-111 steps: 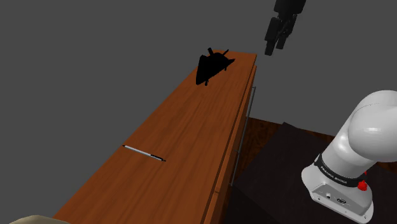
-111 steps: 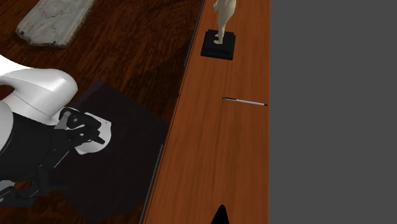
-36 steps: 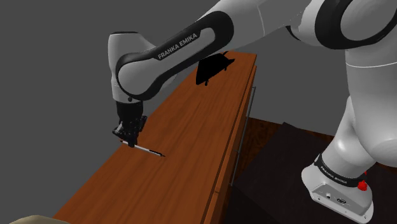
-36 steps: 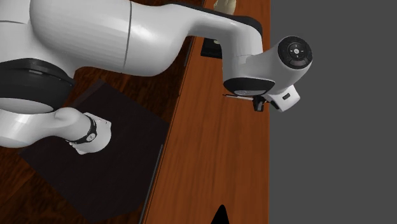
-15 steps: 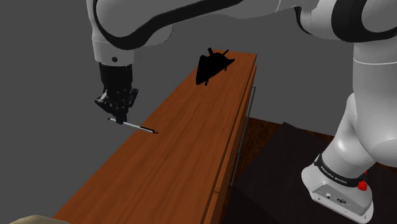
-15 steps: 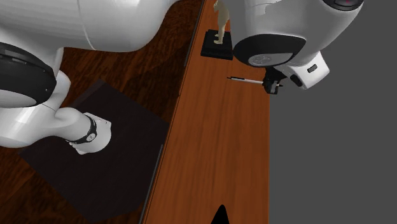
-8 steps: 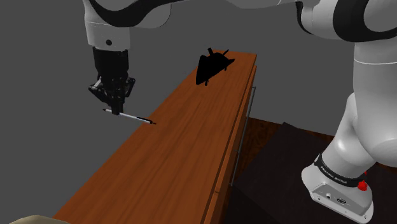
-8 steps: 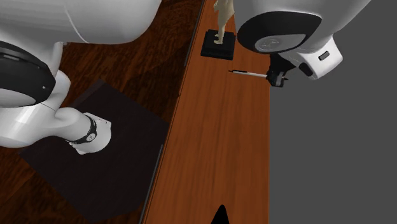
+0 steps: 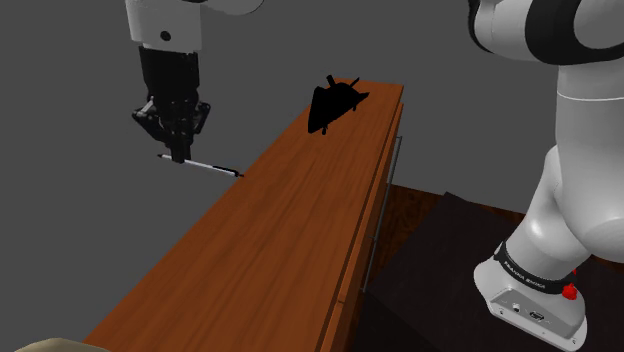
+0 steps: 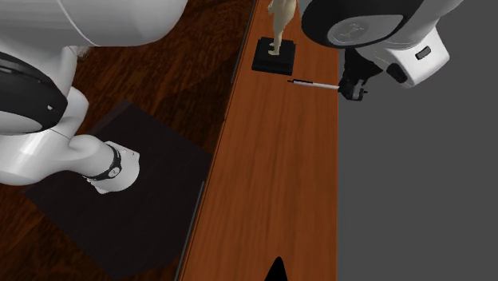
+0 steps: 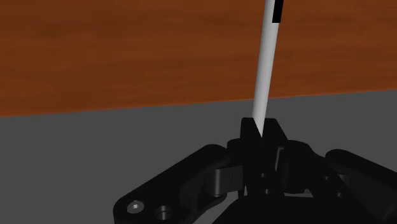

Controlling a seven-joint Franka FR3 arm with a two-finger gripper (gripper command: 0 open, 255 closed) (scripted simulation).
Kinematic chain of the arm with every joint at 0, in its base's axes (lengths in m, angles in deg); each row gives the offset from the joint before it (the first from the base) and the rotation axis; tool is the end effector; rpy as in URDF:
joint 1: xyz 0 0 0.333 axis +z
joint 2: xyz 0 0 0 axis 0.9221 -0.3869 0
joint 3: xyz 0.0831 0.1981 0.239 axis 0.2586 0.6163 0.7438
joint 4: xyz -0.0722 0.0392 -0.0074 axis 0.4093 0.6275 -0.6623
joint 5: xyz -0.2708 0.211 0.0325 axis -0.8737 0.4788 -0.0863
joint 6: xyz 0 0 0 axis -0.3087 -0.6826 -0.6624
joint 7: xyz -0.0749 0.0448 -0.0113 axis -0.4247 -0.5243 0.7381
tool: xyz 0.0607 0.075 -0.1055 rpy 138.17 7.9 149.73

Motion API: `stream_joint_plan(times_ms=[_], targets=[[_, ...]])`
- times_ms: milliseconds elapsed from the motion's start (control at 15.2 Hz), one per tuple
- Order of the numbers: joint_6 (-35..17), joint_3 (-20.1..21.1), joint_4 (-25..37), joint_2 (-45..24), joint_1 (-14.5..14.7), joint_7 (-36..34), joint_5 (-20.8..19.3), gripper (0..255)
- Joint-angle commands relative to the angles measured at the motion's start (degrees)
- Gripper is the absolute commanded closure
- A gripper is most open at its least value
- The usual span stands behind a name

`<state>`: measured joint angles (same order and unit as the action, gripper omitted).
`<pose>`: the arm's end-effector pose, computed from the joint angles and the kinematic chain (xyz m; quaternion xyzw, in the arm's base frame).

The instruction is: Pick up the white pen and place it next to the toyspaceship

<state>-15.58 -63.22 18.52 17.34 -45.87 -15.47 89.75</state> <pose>0.5146 0.3978 0.5216 -0.9709 -0.1945 -0.0044 0.1398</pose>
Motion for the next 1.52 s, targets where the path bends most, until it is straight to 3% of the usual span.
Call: stream_joint_plan(times_ms=[0,594,1188,1452], targets=[[0.51,-0.32,-0.99,1.14,-1.6,1.75,0.69,255],[0.9,-3.06,-10.24,8.31,-10.89,13.45,4.82,255],[3.98,-6.98,-12.08,10.38,-18.61,24.67,6.81,255],[2.09,-7.4,-14.48,10.53,-19.33,26.31,7.05,255]])
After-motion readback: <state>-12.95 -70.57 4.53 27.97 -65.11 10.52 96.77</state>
